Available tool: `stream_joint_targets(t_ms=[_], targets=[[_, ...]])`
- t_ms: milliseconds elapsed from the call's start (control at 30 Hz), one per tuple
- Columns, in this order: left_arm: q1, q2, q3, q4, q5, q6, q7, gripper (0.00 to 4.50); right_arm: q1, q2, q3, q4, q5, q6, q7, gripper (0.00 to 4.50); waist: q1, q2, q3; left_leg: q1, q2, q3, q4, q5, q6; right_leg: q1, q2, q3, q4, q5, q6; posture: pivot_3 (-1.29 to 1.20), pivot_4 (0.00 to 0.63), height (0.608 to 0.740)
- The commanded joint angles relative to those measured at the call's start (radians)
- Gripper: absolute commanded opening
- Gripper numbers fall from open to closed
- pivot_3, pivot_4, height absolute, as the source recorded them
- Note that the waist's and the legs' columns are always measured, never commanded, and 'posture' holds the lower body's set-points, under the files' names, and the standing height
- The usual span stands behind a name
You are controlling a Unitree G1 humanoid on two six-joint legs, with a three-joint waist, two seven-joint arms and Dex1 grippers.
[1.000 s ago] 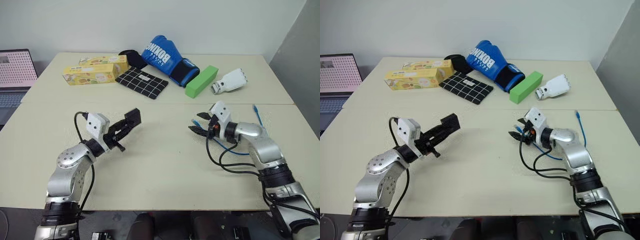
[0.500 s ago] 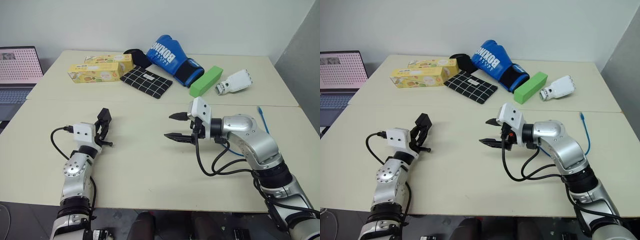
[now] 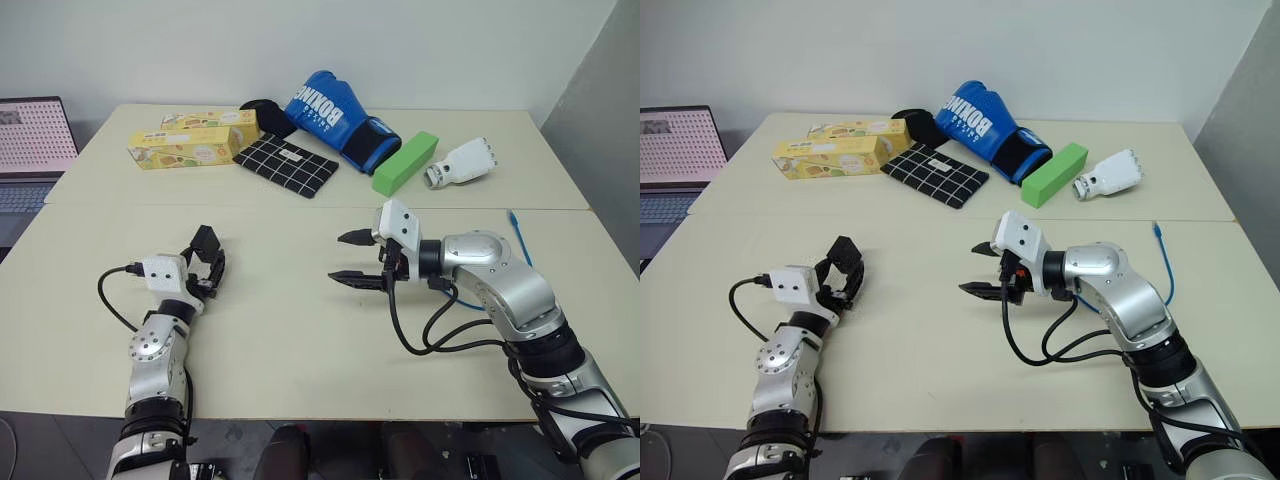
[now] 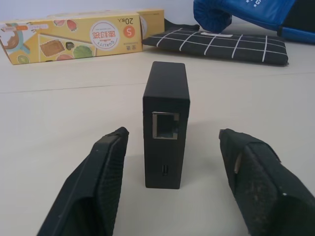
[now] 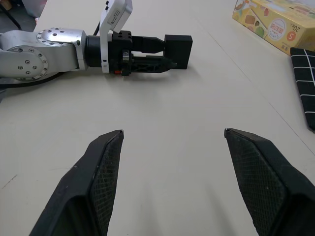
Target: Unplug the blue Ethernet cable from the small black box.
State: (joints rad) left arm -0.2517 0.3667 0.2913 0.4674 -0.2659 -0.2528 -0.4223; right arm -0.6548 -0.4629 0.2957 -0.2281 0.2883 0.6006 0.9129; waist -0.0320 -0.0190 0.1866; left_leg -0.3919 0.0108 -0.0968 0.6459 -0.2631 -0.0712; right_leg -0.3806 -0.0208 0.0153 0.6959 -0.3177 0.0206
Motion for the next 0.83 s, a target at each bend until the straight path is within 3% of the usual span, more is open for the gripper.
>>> stream_joint_targets(t_ms=[33, 333, 600, 833], targets=[[0.097, 0.027, -0.003, -0.145, 0.002, 0.101, 0.008, 3.88, 0.006, 0.002, -0.013, -0.046, 0.002, 0.017, -0.025, 3.46, -0.003, 0.0, 0.0, 0.0, 0.0, 0.0, 0.0, 0.0, 0.0, 0.0, 0.0, 0.001, 0.0, 0.0, 0.0, 0.0, 0.15, 0.74], [0.327, 0.276, 0.06, -0.619, -0.105, 0.495, -0.129, 3.88, 0.128, -0.108, -0.157, -0.051, 0.039, 0.061, -0.046, 3.46, 0.004, 0.001, 0.0, 0.0, 0.002, -0.001, -0.001, 0.0, 0.0, -0.001, 0.0, 0.001, 0.001, 0.0, 0.0, 0.0, 0.15, 0.74], [0.291, 0.458, 0.142, -0.644, -0.221, 0.659, -0.298, 3.88, 0.121, -0.313, -0.258, 0.094, 0.057, -0.001, 0.1, 3.46, 0.003, 0.001, 0.001, 0.0, 0.0, 0.001, -0.001, 0.0, 0.0, 0.001, 0.002, 0.0, -0.001, 0.0, 0.0, 0.0, 0.15, 0.74], [0.274, 0.534, 0.152, -0.635, -0.262, 0.701, -0.424, 3.88, 0.083, -0.323, -0.27, 0.145, 0.056, -0.014, 0.111, 3.46, -0.011, 0.001, 0.001, 0.0, 0.001, 0.004, -0.002, 0.0, 0.0, -0.002, 0.002, 0.002, -0.001, 0.0, 0.0, 0.0, 0.15, 0.74]])
